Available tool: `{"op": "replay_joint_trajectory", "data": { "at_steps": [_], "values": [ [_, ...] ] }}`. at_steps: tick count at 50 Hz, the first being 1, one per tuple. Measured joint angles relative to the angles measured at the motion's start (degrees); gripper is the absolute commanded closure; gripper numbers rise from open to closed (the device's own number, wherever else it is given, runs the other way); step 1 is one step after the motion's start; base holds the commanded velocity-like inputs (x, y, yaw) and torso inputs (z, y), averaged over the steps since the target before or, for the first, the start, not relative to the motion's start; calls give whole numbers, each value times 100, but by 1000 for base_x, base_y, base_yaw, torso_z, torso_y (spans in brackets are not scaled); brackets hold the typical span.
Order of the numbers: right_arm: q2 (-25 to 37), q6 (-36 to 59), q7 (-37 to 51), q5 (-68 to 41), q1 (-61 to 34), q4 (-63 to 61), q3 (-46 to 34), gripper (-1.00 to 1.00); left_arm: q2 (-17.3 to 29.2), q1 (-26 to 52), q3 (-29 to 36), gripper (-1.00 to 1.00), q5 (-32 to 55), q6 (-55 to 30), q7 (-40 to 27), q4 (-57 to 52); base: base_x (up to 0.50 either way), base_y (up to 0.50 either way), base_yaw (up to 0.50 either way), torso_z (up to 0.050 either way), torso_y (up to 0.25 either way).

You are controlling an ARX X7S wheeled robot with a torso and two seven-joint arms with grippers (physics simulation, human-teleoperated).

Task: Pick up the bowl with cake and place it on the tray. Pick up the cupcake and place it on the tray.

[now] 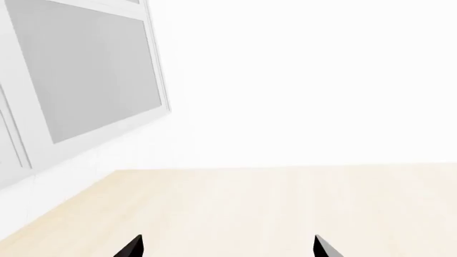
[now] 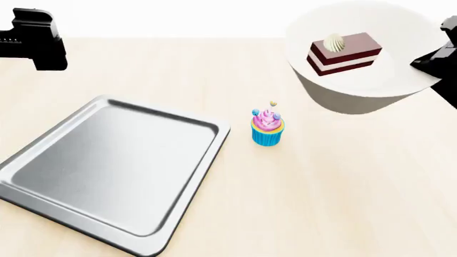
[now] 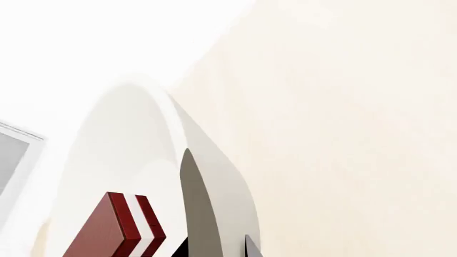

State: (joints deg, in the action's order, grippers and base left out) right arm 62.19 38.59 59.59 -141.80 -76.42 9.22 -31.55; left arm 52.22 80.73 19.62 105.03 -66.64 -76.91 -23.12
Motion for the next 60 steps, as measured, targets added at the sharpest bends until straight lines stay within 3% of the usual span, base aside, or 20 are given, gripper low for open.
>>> {"op": "replay_joint_trajectory", "data": {
  "at_steps": [20, 37, 47, 60],
  "values": [
    [-1993, 983, -267, 587, -1766, 1743, -858, 100, 146, -70, -68, -100, -172, 68, 278, 23, 0, 0, 0, 0, 1],
    [-3784, 1788, -1821, 1397, -2783, 4158, -1740, 100, 359, -268, -204, -100, -287, 198, 484, -56, 0, 0, 0, 1, 1],
    [-4560, 2029, -2910, 1785, -2940, 5215, -2128, 100, 409, -231, -202, -100, -250, 222, 448, -69, 0, 0, 0, 0, 1],
    [-5094, 2071, -3782, 1887, -2641, 5678, -2257, 100, 418, -35, -125, -100, -205, 176, 381, -17, 0, 0, 0, 0, 1]
  ]
}}
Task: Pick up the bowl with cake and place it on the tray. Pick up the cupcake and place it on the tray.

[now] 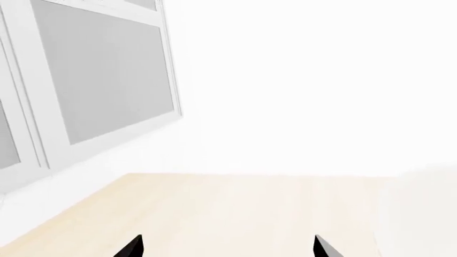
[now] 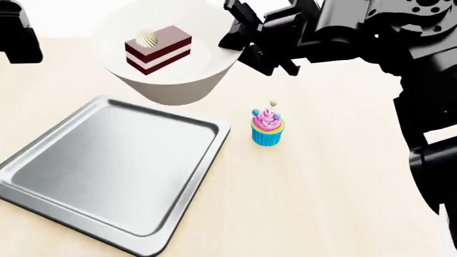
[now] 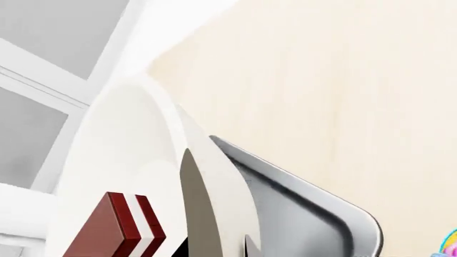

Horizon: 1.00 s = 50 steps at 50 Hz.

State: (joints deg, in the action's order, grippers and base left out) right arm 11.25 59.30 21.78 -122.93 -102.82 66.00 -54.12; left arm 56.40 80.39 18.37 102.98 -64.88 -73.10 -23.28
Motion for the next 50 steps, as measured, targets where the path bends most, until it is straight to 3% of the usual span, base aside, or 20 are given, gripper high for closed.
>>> {"op": "replay_joint_trajectory", "data": {
  "at_steps": [25, 50],
  "values": [
    [-939, -83, -1459, -196, 514, 656, -410, 100, 44, 85, 98, -100, 177, 60, -202, -13, 0, 0, 0, 0, 0],
    [-1120, -977, -2407, -2585, 733, 221, -3565, 100, 219, -87, 58, -100, 188, 201, -173, -125, 0, 0, 0, 0, 1]
  ]
}}
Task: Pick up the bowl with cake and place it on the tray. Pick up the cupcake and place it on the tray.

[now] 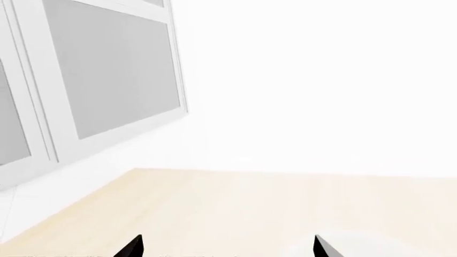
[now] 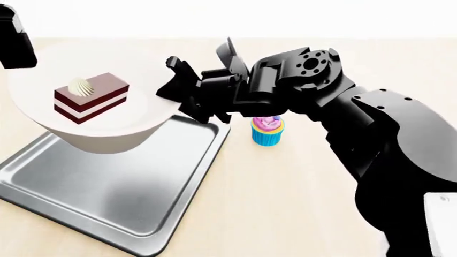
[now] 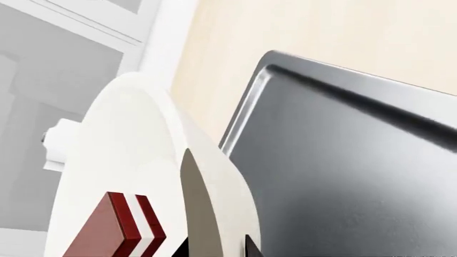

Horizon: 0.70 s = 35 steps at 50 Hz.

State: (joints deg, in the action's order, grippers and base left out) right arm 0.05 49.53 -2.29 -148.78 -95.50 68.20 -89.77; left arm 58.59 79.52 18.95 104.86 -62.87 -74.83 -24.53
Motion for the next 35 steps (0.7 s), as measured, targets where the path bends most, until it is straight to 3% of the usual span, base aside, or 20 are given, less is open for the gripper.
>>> {"op": "replay_joint_trajectory", "data": {
  "at_steps": [13, 35],
  "values": [
    [-5, -320, -167, -467, 161, -256, -685, 100, 0, 117, 86, -100, 275, 41, -299, -60, 0, 0, 0, 1, 1],
    [-5, -613, -194, -471, 345, -625, -838, 100, 89, 25, 71, -100, 245, 139, -234, -102, 0, 0, 0, 0, 0]
  ]
}}
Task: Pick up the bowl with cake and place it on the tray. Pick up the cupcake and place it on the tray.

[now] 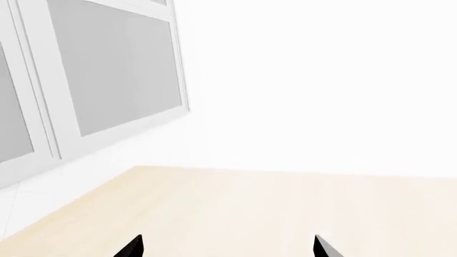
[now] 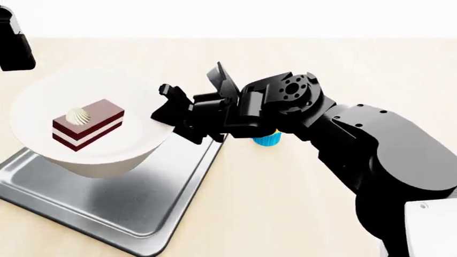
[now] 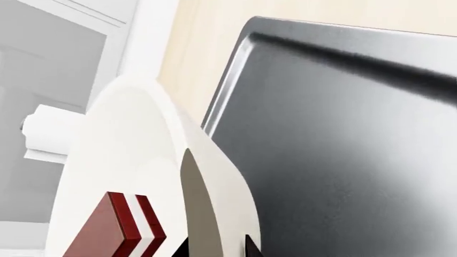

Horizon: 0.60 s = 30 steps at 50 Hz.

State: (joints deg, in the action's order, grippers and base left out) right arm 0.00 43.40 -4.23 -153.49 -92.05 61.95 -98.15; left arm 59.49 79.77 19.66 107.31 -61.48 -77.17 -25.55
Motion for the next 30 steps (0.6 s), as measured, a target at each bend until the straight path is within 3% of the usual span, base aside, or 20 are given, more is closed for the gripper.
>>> {"op": "replay_joint_trajectory", "data": {
  "at_steps": [30],
  "values": [
    [0, -214, 156, 380, 206, -422, 69, 100, 151, -113, -22, -100, 17, 155, 31, -87, 0, 0, 0, 0, 1]
  ]
}}
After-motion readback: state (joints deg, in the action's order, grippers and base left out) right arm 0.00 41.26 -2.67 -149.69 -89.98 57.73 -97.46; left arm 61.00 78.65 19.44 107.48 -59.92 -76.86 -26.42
